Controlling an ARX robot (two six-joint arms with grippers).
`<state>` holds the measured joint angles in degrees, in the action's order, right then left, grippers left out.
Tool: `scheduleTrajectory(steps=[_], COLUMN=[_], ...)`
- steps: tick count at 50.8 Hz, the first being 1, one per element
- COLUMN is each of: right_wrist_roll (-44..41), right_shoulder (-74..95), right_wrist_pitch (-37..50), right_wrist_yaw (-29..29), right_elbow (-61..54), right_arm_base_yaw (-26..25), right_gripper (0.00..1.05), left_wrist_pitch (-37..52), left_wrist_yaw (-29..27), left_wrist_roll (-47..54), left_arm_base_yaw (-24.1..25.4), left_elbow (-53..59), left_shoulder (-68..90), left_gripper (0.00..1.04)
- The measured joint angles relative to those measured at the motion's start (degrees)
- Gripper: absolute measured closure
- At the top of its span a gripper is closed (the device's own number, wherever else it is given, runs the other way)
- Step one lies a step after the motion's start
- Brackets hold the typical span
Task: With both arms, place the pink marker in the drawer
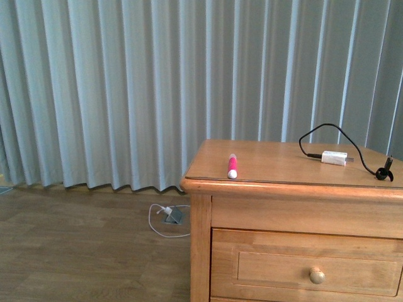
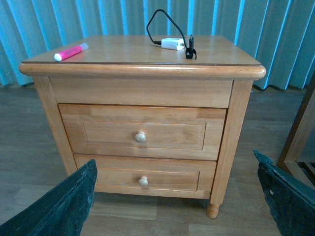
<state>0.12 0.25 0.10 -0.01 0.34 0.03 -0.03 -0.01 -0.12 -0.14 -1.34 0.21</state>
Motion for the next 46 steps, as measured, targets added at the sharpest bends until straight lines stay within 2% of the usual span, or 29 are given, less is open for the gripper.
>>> scheduleTrajectory(steps=[46], right_wrist_roll=[0.0], right_shoulder=[0.0], right_wrist_pitch=[0.0], right_wrist_yaw=[0.0], right_elbow=[0.0], right_arm_base_yaw=[0.0], right_gripper=[0.08], left_wrist_pitch=[0.0], left_wrist_yaw=[0.0], left_wrist_roll=[0.0], left_arm_base_yaw=[0.0], left_elbow=[0.0], left_shoulder=[0.0], left_gripper=[0.06])
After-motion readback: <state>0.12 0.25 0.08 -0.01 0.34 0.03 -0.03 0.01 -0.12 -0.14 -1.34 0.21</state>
